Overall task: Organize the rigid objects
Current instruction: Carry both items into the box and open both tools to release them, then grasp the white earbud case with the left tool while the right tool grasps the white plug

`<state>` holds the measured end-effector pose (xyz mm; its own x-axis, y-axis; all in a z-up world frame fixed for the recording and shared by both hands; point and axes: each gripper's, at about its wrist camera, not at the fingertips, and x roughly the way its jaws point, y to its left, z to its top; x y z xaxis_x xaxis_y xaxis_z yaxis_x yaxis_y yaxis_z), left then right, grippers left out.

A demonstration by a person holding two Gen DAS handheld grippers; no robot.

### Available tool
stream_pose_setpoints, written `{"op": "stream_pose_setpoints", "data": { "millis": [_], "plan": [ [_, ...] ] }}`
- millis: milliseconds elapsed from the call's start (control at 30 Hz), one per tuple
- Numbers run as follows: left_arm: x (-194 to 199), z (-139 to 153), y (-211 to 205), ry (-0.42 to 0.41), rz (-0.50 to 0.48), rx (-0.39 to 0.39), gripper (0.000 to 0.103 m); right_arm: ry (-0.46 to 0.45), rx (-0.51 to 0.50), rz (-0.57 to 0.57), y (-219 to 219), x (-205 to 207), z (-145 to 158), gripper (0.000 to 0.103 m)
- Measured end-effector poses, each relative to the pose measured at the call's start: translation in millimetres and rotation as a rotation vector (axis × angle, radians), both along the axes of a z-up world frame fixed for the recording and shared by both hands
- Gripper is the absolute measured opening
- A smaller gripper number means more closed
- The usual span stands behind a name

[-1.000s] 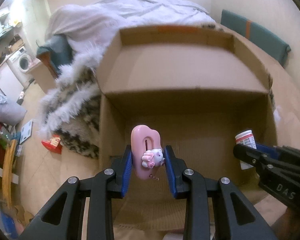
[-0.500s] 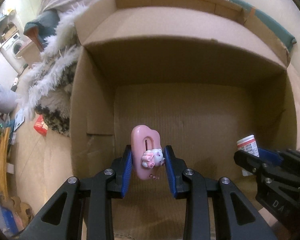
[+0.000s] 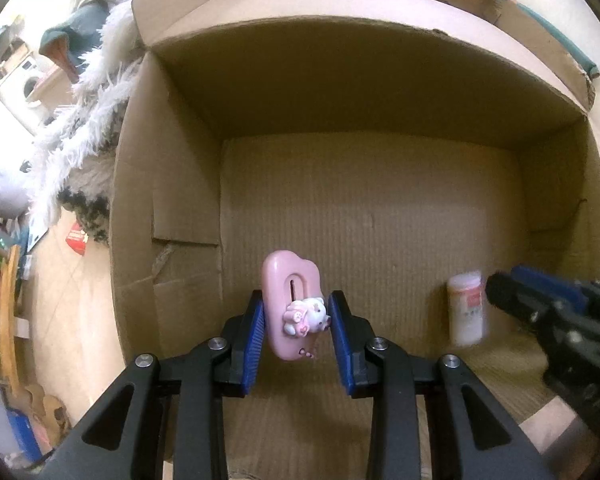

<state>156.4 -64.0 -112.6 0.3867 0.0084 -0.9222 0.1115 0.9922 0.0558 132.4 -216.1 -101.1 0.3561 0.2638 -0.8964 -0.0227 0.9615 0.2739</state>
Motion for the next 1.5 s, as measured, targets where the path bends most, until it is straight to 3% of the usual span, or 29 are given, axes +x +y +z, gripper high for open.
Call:
{"op": "stream_pose_setpoints", "data": {
  "millis": [167, 233, 267, 300, 367, 467, 533, 600, 933, 1267, 1500],
  "plan": [
    [-1.9, 5.7, -0.5, -0.019, -0.007, 0.006, 0.029, -0.039, 0.036, -0.01, -1.5, 0.3, 11.7, 0.029],
    [-1.5, 5.6, 1.5, -0.014, 0.0, 0.004, 0.029, -0.062, 0.047, -0.017, -3.4, -2.4, 16.1, 0.039],
    [-0.1, 5.5, 6.4, -0.011, 0.002, 0.004, 0.029, -0.077, 0.054, -0.022, -4.4, -3.5, 19.3, 0.061],
    [1.1, 5.1, 9.0, -0.009, 0.002, 0.001, 0.029, -0.097, 0.064, -0.029, -5.6, -4.7, 22.4, 0.074],
    [1.6, 5.7, 11.2, -0.008, -0.002, -0.007, 0.034, -0.122, 0.066, -0.037, -5.8, -3.0, 29.3, 0.075],
    [0.0, 7.6, 7.1, -0.019, -0.035, -0.01, 0.051, -0.131, 0.074, -0.047, -9.3, -1.4, 30.7, 0.077],
    [-3.6, 12.8, 0.9, -0.031, -0.042, 0.0, 0.074, -0.132, 0.066, -0.061, -7.5, 0.9, 30.6, 0.087],
    [-6.1, 18.2, -1.5, -0.052, -0.038, -0.005, 0.074, -0.137, 0.056, -0.071, -8.3, 0.8, 31.6, 0.101],
    [-11.1, 40.3, 19.2, -0.061, 0.012, -0.075, 0.074, -0.158, 0.085, -0.096, -14.9, -3.0, 40.6, 0.102],
    [-42.4, 77.8, 38.1, -0.16, 0.08, -0.049, 0.074, -0.178, 0.119, -0.132, -31.9, -31.7, 57.2, 0.102],
    [-69.2, 87.5, 58.9, -0.146, 0.139, -0.085, 0.074, -0.193, 0.124, -0.116, -35.2, -58.6, 66.8, 0.102]
  ]
}}
